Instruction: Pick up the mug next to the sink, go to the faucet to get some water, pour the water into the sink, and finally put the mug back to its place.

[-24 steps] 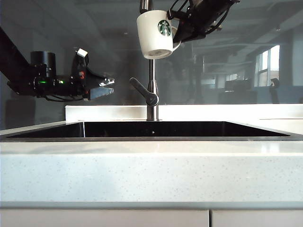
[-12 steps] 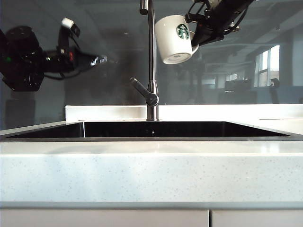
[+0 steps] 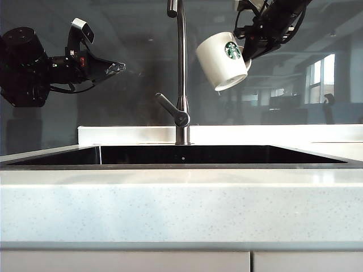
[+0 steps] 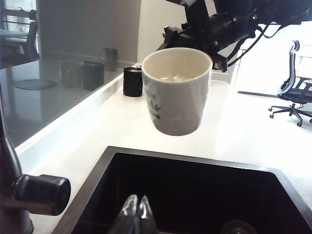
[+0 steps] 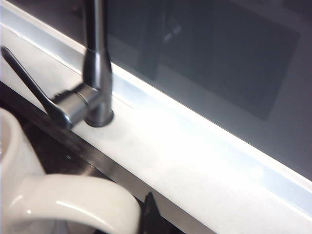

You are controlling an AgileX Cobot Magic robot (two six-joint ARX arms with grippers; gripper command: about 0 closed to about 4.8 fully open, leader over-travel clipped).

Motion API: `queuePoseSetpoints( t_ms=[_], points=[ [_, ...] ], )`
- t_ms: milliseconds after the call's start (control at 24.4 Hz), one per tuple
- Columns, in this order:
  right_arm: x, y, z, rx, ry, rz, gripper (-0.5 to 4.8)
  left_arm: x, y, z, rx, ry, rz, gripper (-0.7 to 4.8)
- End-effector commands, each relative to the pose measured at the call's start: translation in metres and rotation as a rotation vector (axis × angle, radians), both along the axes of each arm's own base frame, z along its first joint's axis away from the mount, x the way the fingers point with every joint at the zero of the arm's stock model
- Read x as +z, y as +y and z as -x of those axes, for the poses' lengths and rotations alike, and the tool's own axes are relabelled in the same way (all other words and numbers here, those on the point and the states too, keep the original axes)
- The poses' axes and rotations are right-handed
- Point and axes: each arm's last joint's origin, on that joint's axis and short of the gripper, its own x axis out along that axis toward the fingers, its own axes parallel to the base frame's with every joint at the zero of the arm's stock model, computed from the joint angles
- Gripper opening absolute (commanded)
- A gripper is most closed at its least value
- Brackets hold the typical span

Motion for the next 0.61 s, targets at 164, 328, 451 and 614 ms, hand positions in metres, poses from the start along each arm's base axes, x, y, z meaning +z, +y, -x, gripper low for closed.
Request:
queuePoseSetpoints(
  t_ms=[164,328,451,614],
  points=[
    [0.025,-0.002,0.0054,-0.03,-0.155,0.088,-0.08,0.0053,0.0007,0.0036,0.003,-0.054,0.001,-0.05],
    [0.0255,-0.003,0.0072,-0.037,-0.156,0.143,-0.08,0.0053,0.0007,0.0036,0.003,-0.053,0.001,-0.05],
    [0.0255,-0.002,0.0099,-0.038,-0.152,0.211,-0.09,0.0053,0.0007,0.0036,0.003,-0.053,0.002,-0.05],
    [0.0268,-0.0005,0.0129,-0.061,-0.154,0.29,-0.09,0.0053,0.0001,0.0036,0.001,-0.046,0.002,-0.05]
  ],
)
